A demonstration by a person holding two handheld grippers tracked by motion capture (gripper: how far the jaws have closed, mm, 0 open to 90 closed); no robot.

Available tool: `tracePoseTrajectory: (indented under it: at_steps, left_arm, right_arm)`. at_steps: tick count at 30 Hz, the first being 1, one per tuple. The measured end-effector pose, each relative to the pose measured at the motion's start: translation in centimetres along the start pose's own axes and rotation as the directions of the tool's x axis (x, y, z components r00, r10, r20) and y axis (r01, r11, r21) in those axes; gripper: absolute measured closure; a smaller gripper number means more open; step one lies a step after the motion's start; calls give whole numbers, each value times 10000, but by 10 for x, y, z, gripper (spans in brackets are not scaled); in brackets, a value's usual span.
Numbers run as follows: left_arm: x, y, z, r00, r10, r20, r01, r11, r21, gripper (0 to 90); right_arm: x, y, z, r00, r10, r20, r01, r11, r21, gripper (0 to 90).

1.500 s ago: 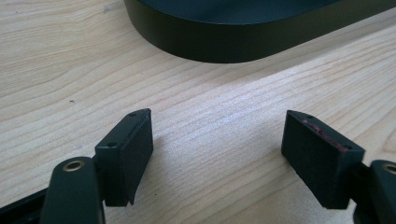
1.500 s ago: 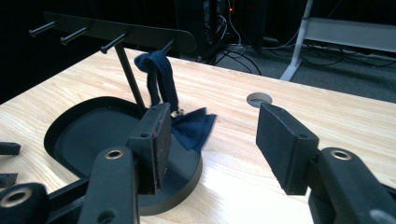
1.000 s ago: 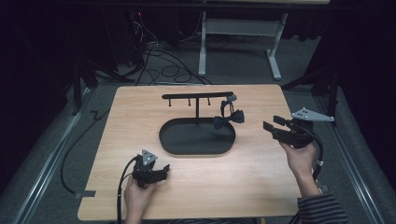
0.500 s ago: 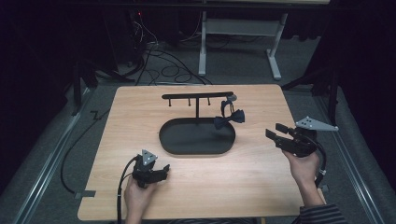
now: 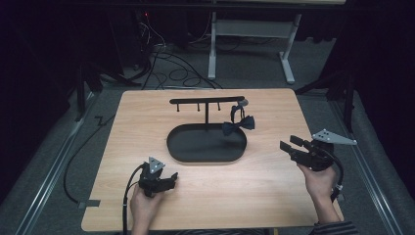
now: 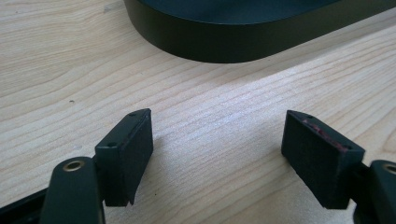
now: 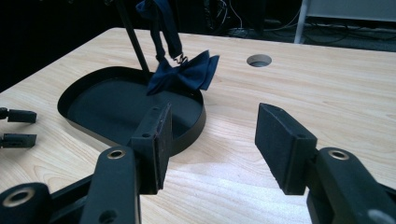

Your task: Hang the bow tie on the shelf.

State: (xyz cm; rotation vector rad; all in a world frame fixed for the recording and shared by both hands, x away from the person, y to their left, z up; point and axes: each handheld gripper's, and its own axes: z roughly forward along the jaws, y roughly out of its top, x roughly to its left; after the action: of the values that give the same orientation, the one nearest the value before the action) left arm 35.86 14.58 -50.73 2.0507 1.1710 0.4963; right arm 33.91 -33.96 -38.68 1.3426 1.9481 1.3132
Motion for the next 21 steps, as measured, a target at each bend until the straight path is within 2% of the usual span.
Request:
tracePoseTrajectory:
  at_steps: [11,21]
  left_arm:
    - [0,0,0,10000,-3,0,3,10000,-1,255]
    - [0,0,0,10000,1,-1,-1,10000,1,255]
  right_arm:
    - [2,-7,2,9999,92,-80,-92,9999,81,480]
    - [6,-19,7,9998,72,-184,-66,9993,372,482]
